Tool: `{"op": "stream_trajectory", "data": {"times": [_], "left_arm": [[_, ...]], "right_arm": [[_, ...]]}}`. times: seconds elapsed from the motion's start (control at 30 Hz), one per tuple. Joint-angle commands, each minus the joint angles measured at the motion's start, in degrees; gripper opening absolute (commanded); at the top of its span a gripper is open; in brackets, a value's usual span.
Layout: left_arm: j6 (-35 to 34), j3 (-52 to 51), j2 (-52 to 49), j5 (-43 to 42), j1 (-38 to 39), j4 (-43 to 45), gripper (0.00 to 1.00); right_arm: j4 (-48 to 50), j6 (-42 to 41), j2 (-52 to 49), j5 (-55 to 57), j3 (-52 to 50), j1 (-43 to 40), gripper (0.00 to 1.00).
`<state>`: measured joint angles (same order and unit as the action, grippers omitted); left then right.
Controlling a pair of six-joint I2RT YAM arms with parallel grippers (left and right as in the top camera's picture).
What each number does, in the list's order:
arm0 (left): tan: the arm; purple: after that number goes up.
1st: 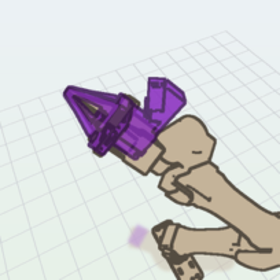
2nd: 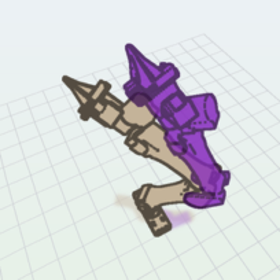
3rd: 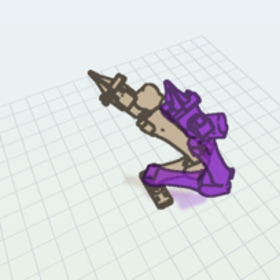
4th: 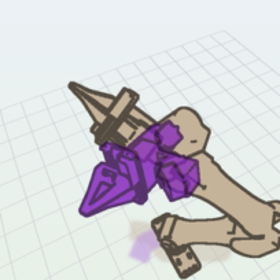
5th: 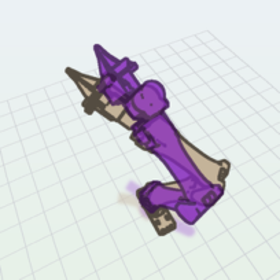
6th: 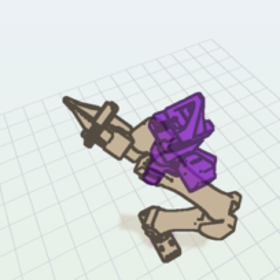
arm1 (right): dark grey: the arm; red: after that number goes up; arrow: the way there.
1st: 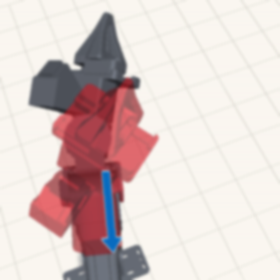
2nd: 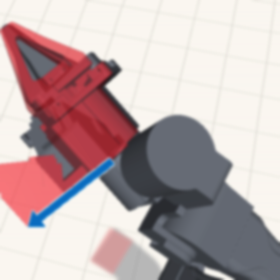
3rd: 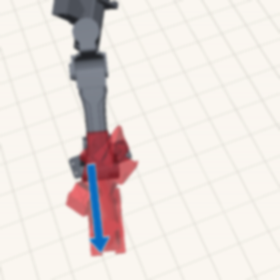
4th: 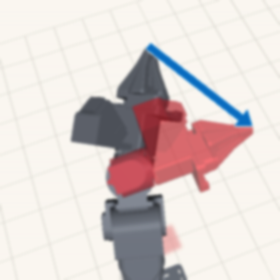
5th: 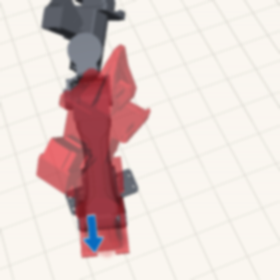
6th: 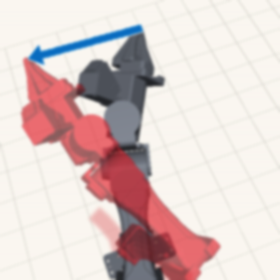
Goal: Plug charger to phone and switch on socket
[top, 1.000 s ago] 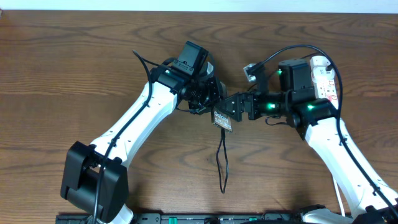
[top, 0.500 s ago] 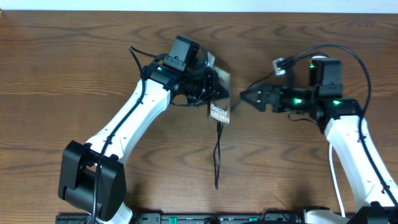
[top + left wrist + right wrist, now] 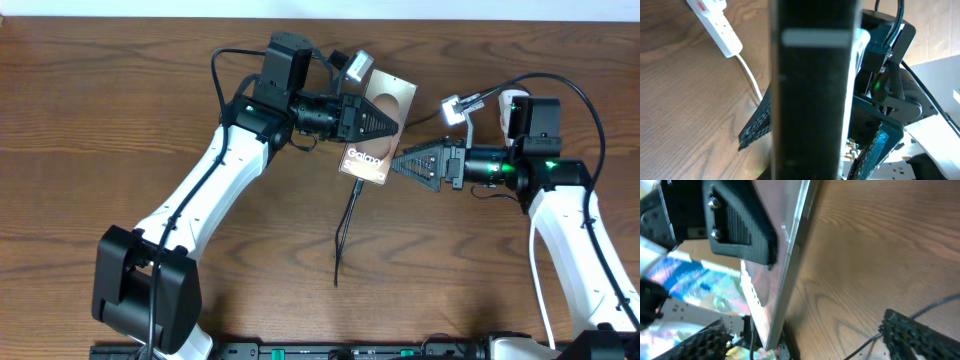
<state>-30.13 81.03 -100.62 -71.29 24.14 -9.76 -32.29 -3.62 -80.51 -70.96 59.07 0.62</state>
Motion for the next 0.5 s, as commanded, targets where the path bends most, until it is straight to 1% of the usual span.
{"op": "stream_trajectory", "data": {"times": [0.0, 0.03, 0.1, 0.2, 0.37, 0.47], "left_arm": [[0.74, 0.5, 1.4, -4.83, -0.2, 0.72, 0.07], [0.74, 0.5, 1.4, -4.85, -0.17, 0.92, 0.07], [0.76, 0.5, 1.4, -4.83, -0.17, 0.94, 0.07], [0.76, 0.5, 1.4, -4.83, -0.07, 0.96, 0.07], [0.76, 0.5, 1.4, -4.83, 0.04, 1.66, 0.07], [0.76, 0.5, 1.4, -4.81, 0.04, 2.4, 0.07]], "right_arm": [[1.7, 1.55, -0.2, -2.67, 0.76, 2.1, 0.89], [2.43, 1.51, -0.2, -2.67, 0.76, 2.78, 0.88], [3.32, 1.33, -0.2, -2.27, 0.76, 3.93, 0.83], [4.31, -1.07, -0.2, 2.49, 0.76, 5.86, 0.76], [9.33, -4.74, -0.22, 3.34, 0.76, 8.48, 0.71], [12.94, -7.32, -0.26, 3.37, 0.76, 9.35, 0.72]]}}
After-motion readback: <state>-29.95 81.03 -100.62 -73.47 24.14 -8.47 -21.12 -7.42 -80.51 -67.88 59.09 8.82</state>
